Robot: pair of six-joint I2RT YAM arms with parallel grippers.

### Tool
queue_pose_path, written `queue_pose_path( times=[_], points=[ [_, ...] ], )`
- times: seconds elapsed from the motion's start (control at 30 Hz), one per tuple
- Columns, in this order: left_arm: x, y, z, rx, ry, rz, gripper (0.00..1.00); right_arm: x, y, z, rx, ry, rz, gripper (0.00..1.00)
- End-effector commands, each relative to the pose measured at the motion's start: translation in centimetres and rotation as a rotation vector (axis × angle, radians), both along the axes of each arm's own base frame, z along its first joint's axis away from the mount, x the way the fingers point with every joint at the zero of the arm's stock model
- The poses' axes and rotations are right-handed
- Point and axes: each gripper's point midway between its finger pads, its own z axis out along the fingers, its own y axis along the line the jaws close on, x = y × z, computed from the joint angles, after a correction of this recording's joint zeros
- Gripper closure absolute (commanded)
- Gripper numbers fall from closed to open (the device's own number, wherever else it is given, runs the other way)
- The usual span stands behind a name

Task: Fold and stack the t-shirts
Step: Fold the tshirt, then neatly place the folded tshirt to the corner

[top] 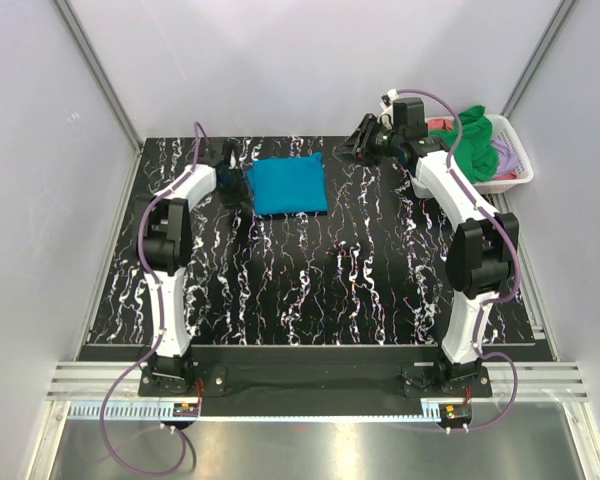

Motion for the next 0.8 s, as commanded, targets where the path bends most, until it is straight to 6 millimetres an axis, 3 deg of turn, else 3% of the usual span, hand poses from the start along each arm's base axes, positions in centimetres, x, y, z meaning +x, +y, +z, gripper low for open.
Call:
queue_pose_path(
  times=[0.0, 0.13, 0.17, 0.3, 0.4, 0.6, 0.77],
  points=[
    [2.8, 2.1, 6.2, 0.092, -0.143, 0.042, 0.61, -0.7, -1.1, 0.7, -0.061, -0.013, -0.007, 0.59],
    [4.4, 0.9, 12.7, 0.151, -0.289, 0.045, 0.59, -2.0, -1.6, 0.2, -0.081, -0.001, -0.009, 0.59],
    [5.0, -0.9, 14.7, 0.146, -0.339, 0.021, 0.58, -2.6, -1.7, -0.1, -0.085, 0.009, -0.01, 0.58],
    [5.5, -4.7, 15.6, 0.108, -0.363, -0.021, 0.58, -3.3, -2.3, -0.5, -0.12, 0.011, -0.018, 0.55],
    [5.3, -6.5, 14.0, 0.127, -0.34, -0.054, 0.58, -3.4, -2.6, -0.2, -0.143, 0.003, -0.023, 0.53],
    [5.5, -8.2, 8.4, 0.131, -0.263, -0.094, 0.57, -2.7, -2.6, -0.1, -0.144, -0.006, -0.029, 0.51],
    [5.2, -7.6, 2.8, 0.191, -0.168, -0.113, 0.57, -2.3, -2.3, -0.1, -0.128, -0.003, -0.023, 0.51]
  ],
)
